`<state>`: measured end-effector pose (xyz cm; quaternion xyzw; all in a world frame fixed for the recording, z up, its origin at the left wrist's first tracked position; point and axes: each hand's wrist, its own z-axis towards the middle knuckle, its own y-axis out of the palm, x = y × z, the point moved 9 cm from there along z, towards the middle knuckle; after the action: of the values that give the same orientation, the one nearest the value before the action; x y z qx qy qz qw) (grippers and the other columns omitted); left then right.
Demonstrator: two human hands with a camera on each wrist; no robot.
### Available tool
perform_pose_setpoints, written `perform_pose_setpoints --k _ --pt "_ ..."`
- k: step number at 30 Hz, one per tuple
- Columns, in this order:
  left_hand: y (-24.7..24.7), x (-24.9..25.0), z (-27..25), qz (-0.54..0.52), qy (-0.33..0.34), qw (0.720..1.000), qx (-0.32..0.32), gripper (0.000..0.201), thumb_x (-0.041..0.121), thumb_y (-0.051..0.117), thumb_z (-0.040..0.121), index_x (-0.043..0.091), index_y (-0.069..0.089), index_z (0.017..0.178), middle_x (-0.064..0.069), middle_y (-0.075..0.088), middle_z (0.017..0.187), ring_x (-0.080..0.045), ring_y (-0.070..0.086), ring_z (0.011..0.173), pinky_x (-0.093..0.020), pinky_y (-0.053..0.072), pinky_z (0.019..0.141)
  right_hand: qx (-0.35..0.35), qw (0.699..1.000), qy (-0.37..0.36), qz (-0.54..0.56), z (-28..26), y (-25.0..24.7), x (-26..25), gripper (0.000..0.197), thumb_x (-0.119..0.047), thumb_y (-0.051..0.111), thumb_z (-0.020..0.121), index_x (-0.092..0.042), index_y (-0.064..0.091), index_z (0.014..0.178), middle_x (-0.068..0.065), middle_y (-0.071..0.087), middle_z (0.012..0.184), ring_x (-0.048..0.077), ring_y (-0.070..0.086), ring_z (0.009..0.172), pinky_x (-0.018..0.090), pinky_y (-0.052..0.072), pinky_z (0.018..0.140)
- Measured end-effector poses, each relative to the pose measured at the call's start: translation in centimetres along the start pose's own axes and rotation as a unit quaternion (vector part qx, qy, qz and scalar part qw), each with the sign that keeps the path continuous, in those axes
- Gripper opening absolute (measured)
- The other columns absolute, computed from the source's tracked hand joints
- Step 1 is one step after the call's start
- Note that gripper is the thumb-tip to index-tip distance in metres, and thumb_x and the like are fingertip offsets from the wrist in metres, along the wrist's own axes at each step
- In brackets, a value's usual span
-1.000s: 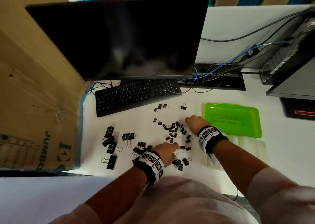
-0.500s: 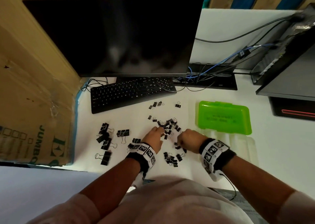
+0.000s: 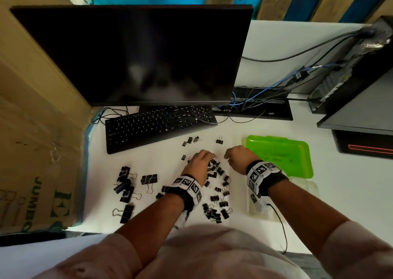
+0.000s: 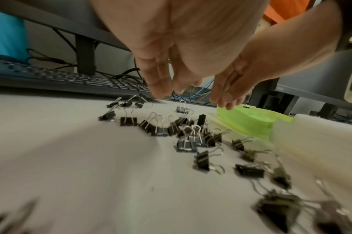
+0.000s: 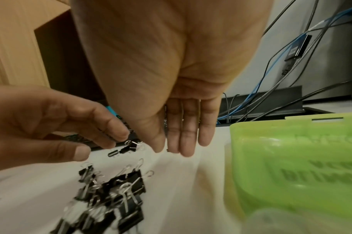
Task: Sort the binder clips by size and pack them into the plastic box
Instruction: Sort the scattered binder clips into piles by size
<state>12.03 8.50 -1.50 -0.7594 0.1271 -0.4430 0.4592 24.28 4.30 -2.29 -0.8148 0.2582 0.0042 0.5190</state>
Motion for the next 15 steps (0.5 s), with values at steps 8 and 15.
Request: perform_pose_setpoints --k 8,15 --pt "3.5 -0.5 2.9 0.034 0.016 0.992 -0.124 0.054 -0.011 0.041 0.081 0.015 0.055 0.127 -0.008 0.046 0.137 -0.028 0.048 0.121 -0.042 0.045 0.1 -0.006 0.998 -0.038 -0.057 4.3 -0.4 -0.8 0.067 -0.005 0.049 0.086 -0.017 0.021 0.146 0.008 0.028 0.149 0.031 0.04 0.129 0.044 0.045 0.099" --pt "2.8 -2.0 4.1 0.014 -0.019 0.993 -0.119 0.018 0.001 0.058 0.084 0.009 0.066 0.098 -0.007 0.055 0.106 -0.029 0.062 0.088 -0.04 0.052 0.084 -0.025 0.998 -0.044 -0.042 7.3 0.0 -0.8 0.032 -0.008 0.051 0.089 -0.009 0.055 0.121 0.011 0.05 0.126 0.032 0.057 0.111 0.039 0.049 0.092"
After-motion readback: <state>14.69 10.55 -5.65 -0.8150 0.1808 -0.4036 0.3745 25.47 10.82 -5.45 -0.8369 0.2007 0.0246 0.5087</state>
